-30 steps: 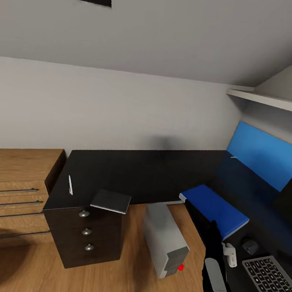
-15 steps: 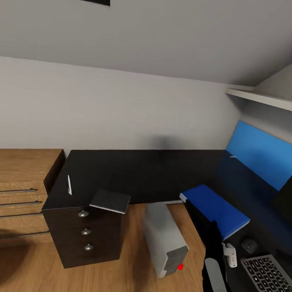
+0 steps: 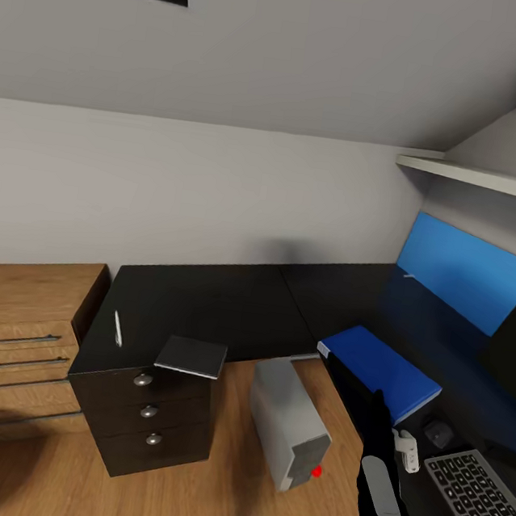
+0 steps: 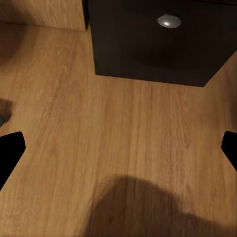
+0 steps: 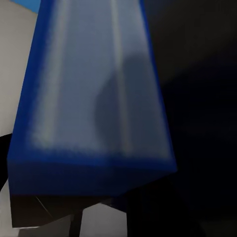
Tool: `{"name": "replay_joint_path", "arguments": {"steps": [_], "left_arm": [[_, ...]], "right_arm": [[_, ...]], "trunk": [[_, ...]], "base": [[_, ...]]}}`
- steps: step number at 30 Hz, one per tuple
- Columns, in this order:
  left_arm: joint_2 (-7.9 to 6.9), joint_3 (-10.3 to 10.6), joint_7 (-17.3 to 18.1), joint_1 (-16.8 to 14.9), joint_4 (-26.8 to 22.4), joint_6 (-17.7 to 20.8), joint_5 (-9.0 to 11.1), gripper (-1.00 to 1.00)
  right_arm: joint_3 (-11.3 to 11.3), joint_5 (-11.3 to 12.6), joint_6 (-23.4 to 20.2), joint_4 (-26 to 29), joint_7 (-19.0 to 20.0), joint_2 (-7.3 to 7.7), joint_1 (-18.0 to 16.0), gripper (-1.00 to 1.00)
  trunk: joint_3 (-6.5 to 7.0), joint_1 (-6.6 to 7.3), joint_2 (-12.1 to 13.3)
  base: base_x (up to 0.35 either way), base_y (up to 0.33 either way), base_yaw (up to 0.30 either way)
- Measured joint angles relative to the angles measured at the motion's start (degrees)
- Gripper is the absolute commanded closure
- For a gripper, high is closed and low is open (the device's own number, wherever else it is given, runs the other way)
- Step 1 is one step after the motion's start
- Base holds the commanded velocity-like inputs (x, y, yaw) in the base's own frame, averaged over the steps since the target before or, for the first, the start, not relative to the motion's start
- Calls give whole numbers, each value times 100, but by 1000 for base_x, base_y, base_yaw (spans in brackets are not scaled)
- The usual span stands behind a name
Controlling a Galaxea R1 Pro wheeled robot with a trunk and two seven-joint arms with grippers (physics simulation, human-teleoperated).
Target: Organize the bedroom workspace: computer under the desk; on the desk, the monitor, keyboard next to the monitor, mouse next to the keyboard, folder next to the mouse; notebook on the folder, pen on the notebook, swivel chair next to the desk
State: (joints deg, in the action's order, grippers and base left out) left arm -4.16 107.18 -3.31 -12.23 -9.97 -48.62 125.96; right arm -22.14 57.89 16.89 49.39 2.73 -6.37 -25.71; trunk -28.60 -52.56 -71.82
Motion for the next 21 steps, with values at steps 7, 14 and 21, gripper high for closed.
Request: {"name": "replay_joint_path", "arguments": {"steps": [7, 14, 21], "left_arm": [[0, 8, 5, 3, 0, 3, -8, -100], [0, 9, 5, 0, -1, 4, -9, -100], [5, 16, 5, 0, -1, 11, -9, -100]], "right_arm": [[1, 0, 6, 0, -2, 6, 0, 100], [-1, -15, 18, 0, -17, 8, -1, 100], [-1, -38, 40, -1, -33, 9, 0, 100]], "trunk": [[0, -1, 0], [0, 0, 0], [0, -2, 0]], "base": [[123, 0, 0], [107, -56, 0], [52, -35, 0]]}}
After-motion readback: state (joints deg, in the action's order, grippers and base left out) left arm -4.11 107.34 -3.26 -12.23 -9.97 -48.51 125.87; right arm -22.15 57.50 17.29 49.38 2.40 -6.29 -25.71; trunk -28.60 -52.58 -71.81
